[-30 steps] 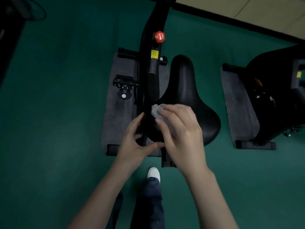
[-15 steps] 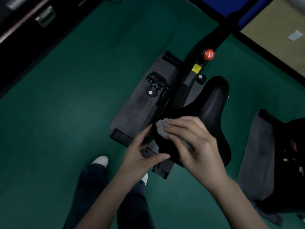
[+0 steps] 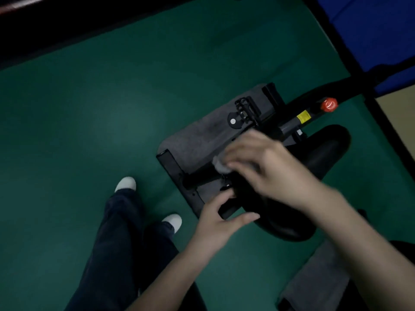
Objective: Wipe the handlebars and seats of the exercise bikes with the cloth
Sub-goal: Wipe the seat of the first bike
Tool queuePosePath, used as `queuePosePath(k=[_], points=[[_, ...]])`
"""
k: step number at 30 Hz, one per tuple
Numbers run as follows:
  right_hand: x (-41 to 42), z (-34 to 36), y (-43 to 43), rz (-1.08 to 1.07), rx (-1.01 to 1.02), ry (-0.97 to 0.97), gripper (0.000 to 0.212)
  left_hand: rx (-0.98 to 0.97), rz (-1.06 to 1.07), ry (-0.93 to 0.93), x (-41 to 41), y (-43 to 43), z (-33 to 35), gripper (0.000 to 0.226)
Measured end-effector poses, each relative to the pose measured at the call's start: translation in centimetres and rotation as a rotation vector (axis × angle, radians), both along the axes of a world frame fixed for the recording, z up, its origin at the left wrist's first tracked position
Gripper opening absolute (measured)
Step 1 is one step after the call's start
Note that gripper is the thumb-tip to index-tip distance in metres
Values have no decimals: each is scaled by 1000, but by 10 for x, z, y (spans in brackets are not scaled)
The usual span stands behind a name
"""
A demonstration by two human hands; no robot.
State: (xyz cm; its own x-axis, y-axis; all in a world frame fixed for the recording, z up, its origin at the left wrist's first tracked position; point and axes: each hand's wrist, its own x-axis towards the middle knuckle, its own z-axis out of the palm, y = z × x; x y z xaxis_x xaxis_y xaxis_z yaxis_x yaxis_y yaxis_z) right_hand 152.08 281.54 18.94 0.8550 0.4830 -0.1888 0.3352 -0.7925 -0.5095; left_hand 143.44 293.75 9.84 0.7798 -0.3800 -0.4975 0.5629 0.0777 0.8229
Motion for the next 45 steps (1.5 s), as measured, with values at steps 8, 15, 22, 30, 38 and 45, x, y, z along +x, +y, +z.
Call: queuePosePath(k=[8, 15, 22, 30, 38, 45], points=[[29, 3, 9, 295, -138, 282, 12, -84, 100, 48, -8, -6, -1, 35], [45, -3, 11, 414, -177, 486, 10, -123, 167, 11, -9, -9, -1, 31], [78, -21, -17, -123, -97, 602, 19, -140, 119, -66, -5, -7, -3, 42], [24, -16, -44, -509, -141, 186, 13, 0, 49, -138, 3, 0, 0, 45], [-45, -10, -35, -623, -44, -304, 15, 50, -149, -110, 16, 10, 13, 32], [-101, -17, -11, -518, 144, -396, 24, 120, -204, -126, 18, 13, 17, 22]])
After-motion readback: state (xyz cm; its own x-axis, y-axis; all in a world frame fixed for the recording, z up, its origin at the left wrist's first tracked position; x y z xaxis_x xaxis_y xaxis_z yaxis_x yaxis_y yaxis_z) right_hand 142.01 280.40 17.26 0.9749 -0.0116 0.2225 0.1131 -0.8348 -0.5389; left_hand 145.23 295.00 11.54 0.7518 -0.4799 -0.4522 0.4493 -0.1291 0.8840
